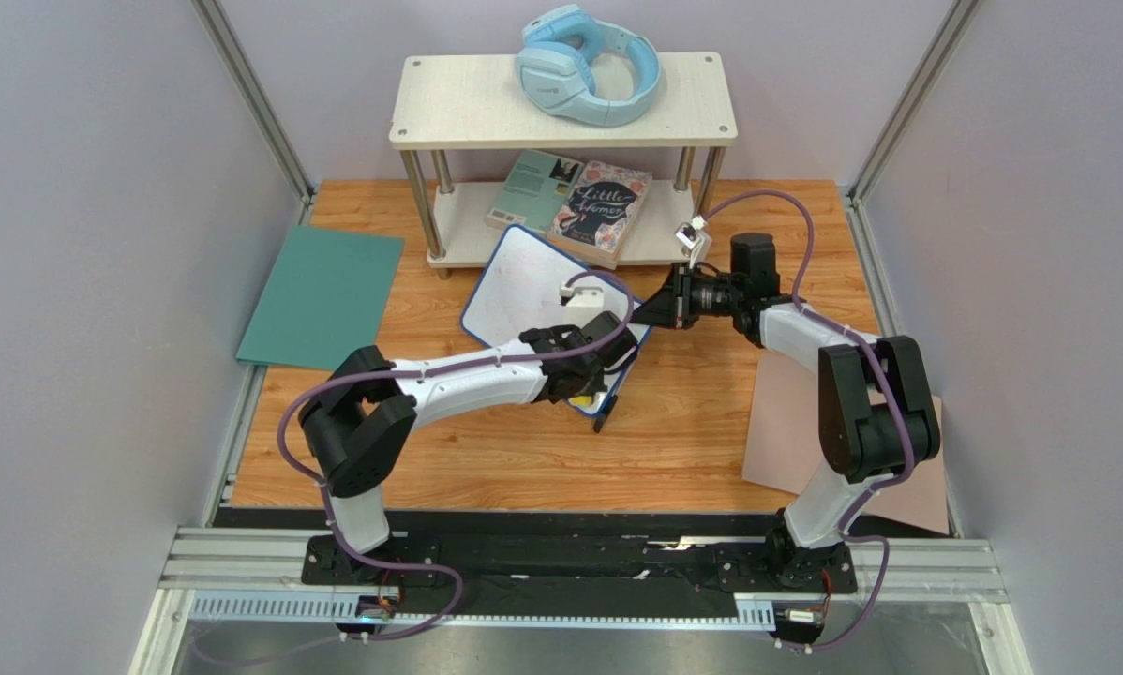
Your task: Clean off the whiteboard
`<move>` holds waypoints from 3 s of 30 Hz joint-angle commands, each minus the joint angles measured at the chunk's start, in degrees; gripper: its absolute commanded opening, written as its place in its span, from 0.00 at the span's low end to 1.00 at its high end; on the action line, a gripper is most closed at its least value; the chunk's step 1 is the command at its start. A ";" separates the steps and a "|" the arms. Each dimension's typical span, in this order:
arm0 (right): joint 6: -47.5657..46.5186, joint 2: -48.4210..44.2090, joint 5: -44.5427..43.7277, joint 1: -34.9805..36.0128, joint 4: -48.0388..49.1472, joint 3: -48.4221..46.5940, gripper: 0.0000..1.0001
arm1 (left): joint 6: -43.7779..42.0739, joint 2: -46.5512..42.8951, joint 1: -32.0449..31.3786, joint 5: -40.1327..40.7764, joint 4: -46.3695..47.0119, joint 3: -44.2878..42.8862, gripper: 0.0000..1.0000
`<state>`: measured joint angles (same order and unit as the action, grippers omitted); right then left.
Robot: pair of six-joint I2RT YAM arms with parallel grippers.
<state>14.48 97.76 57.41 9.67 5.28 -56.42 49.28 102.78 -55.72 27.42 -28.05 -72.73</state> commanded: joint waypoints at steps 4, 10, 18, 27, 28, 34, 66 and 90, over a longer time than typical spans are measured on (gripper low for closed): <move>-6.13 1.21 -8.28 0.96 -2.55 0.44 0.00 | 2.13 2.69 -2.90 -10.19 -3.05 2.85 0.00; -6.22 1.21 -8.28 1.05 -2.55 0.52 0.00 | 9.25 -2.49 -2.11 -7.56 -5.17 8.73 0.00; -6.13 1.38 -8.19 1.31 -2.55 0.35 0.00 | 4.09 -3.91 1.67 -3.60 -4.82 4.10 0.00; -6.40 1.56 -8.36 1.32 -3.08 0.26 0.00 | -0.85 3.83 2.64 -4.66 -4.73 -8.04 0.00; -6.48 1.47 -8.45 1.40 -3.08 0.17 0.00 | -0.76 4.18 3.07 -4.57 -4.82 -8.74 0.00; -6.31 1.47 -8.36 1.31 -3.08 0.17 0.00 | 1.44 6.64 5.36 -7.72 -3.67 -7.26 0.00; -6.31 1.56 -8.19 1.49 -3.17 0.00 0.00 | -1.90 10.24 2.55 -4.66 -8.86 -19.80 0.00; -6.31 1.65 -8.45 1.84 -3.08 0.00 0.00 | -9.90 11.82 6.16 -6.76 -6.48 -26.49 0.00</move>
<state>14.66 98.28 56.21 9.85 5.19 -56.75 42.63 113.12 -50.63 18.26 -40.88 -99.07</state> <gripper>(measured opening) 0.057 0.032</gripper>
